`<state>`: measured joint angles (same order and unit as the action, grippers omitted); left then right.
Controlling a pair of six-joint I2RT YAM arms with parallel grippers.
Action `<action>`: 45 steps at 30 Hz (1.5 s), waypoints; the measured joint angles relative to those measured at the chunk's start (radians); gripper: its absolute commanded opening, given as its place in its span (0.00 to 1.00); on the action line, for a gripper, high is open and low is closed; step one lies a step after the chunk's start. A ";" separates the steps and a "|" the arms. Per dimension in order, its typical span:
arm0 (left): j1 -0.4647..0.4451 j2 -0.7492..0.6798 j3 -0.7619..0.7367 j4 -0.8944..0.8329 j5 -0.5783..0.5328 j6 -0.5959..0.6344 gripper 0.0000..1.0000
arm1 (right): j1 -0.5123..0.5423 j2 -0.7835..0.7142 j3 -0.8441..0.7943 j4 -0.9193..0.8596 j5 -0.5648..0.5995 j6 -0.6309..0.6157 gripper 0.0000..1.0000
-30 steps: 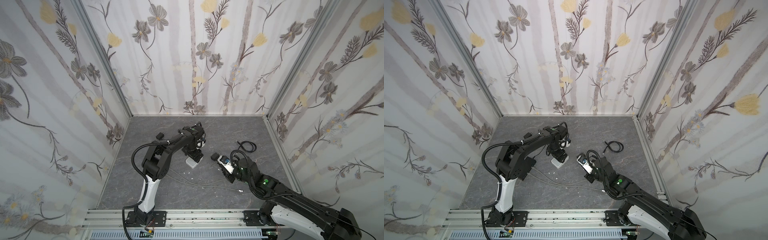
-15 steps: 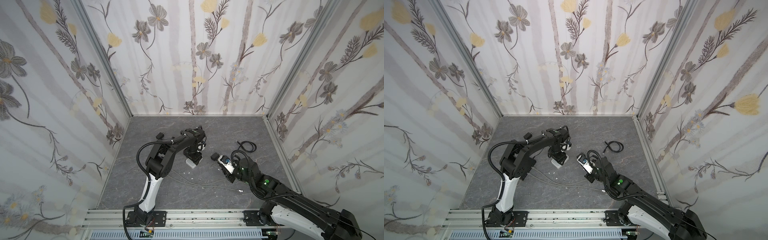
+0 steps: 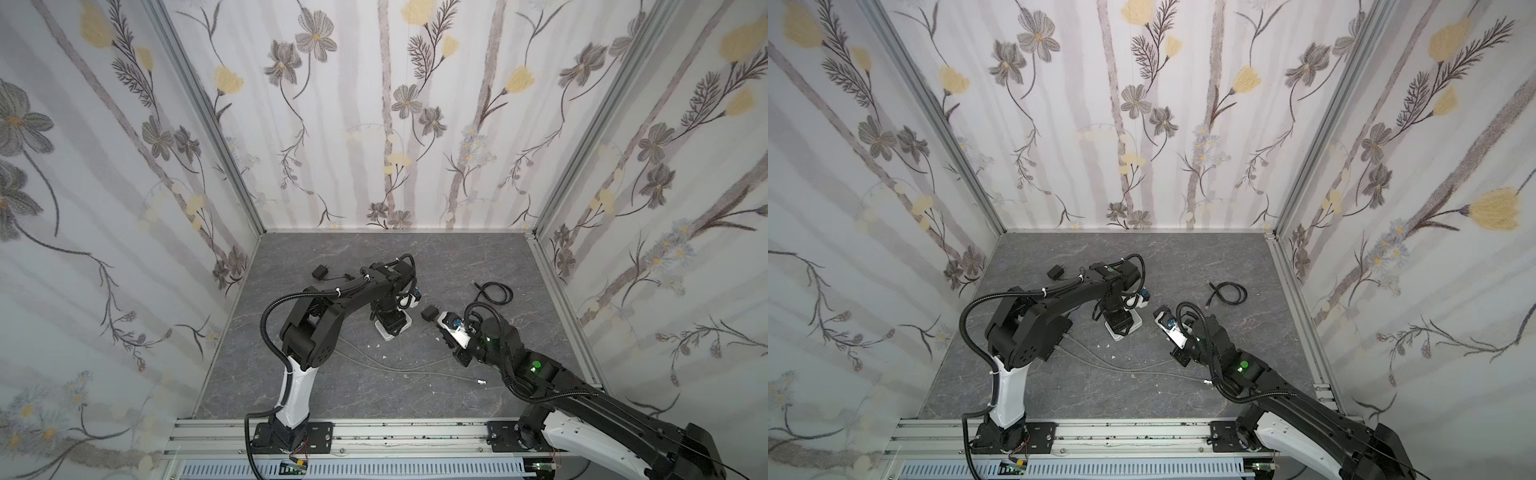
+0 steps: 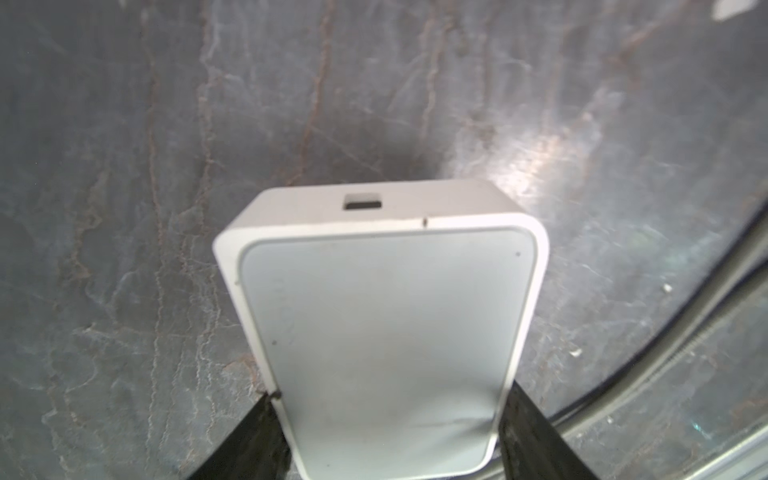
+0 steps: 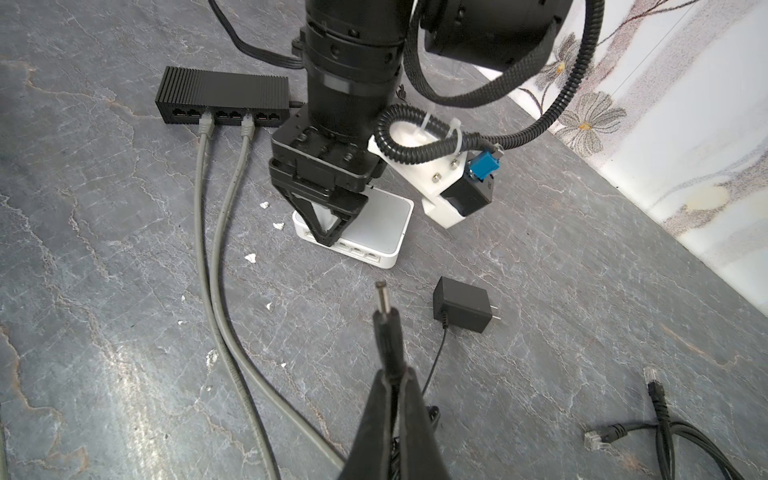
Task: Insert the plug into the switch port
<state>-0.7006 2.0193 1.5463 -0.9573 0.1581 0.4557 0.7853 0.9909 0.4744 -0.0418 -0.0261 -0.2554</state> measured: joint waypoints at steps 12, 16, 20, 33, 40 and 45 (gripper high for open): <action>-0.049 -0.132 -0.235 0.090 0.026 0.323 0.59 | -0.003 -0.025 -0.035 0.023 0.000 -0.019 0.00; -0.051 -0.137 -0.254 0.097 0.025 0.381 0.59 | -0.030 -0.047 -0.043 0.049 0.035 -0.014 0.00; -0.051 -0.134 -0.262 0.121 -0.010 0.402 0.59 | -0.135 -0.059 -0.035 0.090 0.063 0.001 0.00; -0.048 -0.090 -0.225 0.147 -0.078 0.489 0.71 | -0.308 0.181 0.335 0.140 0.033 -0.095 0.00; -0.046 -0.069 -0.220 0.195 -0.149 0.533 0.87 | -0.288 0.238 0.282 0.134 -0.050 -0.104 0.00; -0.044 -0.070 -0.229 0.235 -0.177 0.544 1.00 | -0.282 0.209 0.143 0.130 -0.084 -0.077 0.00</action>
<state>-0.7444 1.9491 1.3178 -0.7223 -0.0193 0.9997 0.5030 1.1995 0.6170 0.0879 -0.1097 -0.3328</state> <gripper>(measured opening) 0.998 0.049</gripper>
